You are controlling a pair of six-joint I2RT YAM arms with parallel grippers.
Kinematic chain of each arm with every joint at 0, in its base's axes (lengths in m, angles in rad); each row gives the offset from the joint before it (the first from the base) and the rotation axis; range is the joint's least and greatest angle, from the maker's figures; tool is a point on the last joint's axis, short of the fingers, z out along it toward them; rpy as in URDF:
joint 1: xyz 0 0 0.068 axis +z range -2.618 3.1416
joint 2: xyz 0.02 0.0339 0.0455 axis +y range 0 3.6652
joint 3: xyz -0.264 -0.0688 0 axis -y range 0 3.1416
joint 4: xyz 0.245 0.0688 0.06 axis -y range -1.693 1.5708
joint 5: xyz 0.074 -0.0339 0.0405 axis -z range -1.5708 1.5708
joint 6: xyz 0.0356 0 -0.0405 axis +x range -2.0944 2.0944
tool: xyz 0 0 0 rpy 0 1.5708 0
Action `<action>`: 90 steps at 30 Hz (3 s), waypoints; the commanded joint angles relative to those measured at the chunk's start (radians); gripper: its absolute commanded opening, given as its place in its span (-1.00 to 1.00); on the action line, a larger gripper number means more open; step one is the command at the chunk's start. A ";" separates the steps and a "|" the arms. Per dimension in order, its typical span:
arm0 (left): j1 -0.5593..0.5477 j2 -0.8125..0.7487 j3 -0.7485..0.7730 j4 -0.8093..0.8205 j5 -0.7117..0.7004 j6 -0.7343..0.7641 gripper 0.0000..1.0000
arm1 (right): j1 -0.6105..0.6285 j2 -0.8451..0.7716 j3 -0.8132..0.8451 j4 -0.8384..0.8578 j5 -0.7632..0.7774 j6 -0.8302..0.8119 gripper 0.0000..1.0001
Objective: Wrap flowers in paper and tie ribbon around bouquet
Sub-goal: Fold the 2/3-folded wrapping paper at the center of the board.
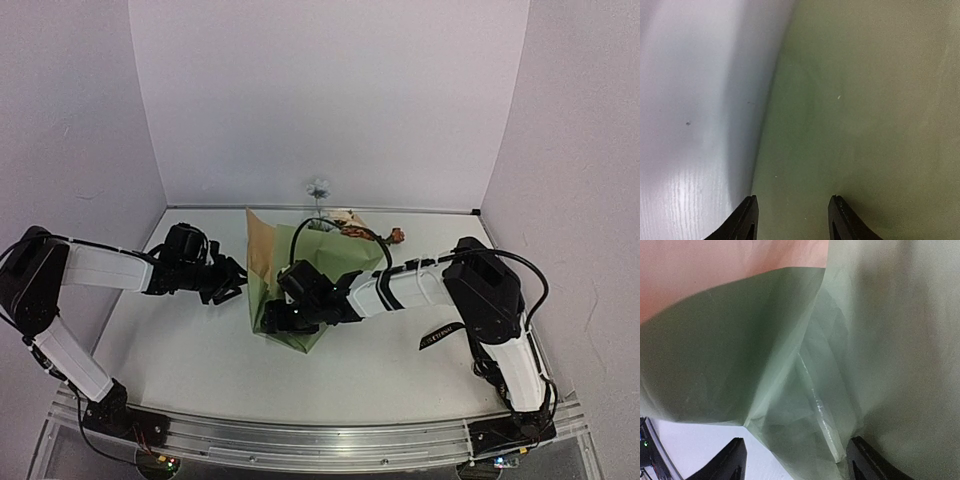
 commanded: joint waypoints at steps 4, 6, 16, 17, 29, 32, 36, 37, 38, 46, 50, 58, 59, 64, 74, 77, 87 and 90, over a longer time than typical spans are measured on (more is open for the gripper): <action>-0.042 -0.013 -0.052 0.218 0.061 0.078 0.13 | 0.005 0.127 -0.072 -0.227 -0.053 0.047 0.20; -0.052 0.008 -0.057 0.236 0.064 0.089 0.13 | 0.003 0.126 -0.073 -0.229 -0.055 0.053 0.15; -0.075 0.132 -0.030 0.317 0.107 0.095 -0.18 | -0.002 -0.011 -0.166 -0.173 -0.035 0.034 -0.14; -0.075 0.139 -0.025 0.321 0.112 0.096 -0.21 | -0.002 -0.032 -0.183 -0.155 -0.035 0.026 -0.15; -0.088 0.203 0.092 0.221 0.156 0.159 -0.29 | -0.002 -0.219 -0.317 -0.068 -0.052 -0.053 0.03; -0.090 0.211 0.113 0.204 0.188 0.166 -0.30 | -0.003 -0.273 -0.363 -0.067 -0.053 -0.077 0.09; -0.095 0.221 0.148 0.179 0.241 0.186 -0.32 | -0.002 -0.346 -0.415 -0.069 -0.073 -0.105 0.14; -0.096 0.226 0.160 0.169 0.256 0.192 -0.32 | -0.003 -0.363 -0.427 -0.070 -0.079 -0.108 0.16; -0.097 0.232 0.174 0.154 0.269 0.201 -0.33 | -0.004 -0.377 -0.441 -0.070 -0.083 -0.110 0.18; -0.115 0.290 0.267 0.079 0.365 0.226 -0.37 | -0.026 -0.557 -0.517 -0.173 -0.088 -0.111 0.41; -0.140 0.313 0.296 0.046 0.379 0.231 -0.39 | -0.044 -0.650 -0.526 -0.371 0.050 -0.114 0.43; -0.184 0.380 0.383 -0.010 0.388 0.231 -0.44 | -0.157 -0.628 -0.596 -0.393 0.087 -0.035 0.02; -0.189 0.384 0.390 -0.012 0.388 0.232 -0.44 | -0.158 -0.602 -0.579 -0.392 0.085 -0.037 -0.03; -0.197 0.409 0.402 -0.002 0.401 0.236 -0.44 | -0.166 -0.473 -0.487 -0.390 0.079 -0.055 -0.22; -0.205 0.436 0.418 -0.011 0.452 0.260 -0.47 | -0.165 -0.307 -0.365 -0.346 0.044 0.004 -0.54; -0.213 0.447 0.435 -0.034 0.449 0.267 -0.48 | -0.166 -0.315 -0.415 -0.262 0.056 0.057 -0.56; -0.230 0.501 0.481 -0.170 0.432 0.320 -0.50 | -0.166 -0.515 -0.578 -0.097 0.117 0.133 -0.25; -0.234 0.501 0.486 -0.184 0.418 0.327 -0.51 | -0.166 -0.618 -0.633 -0.084 0.139 0.092 -0.04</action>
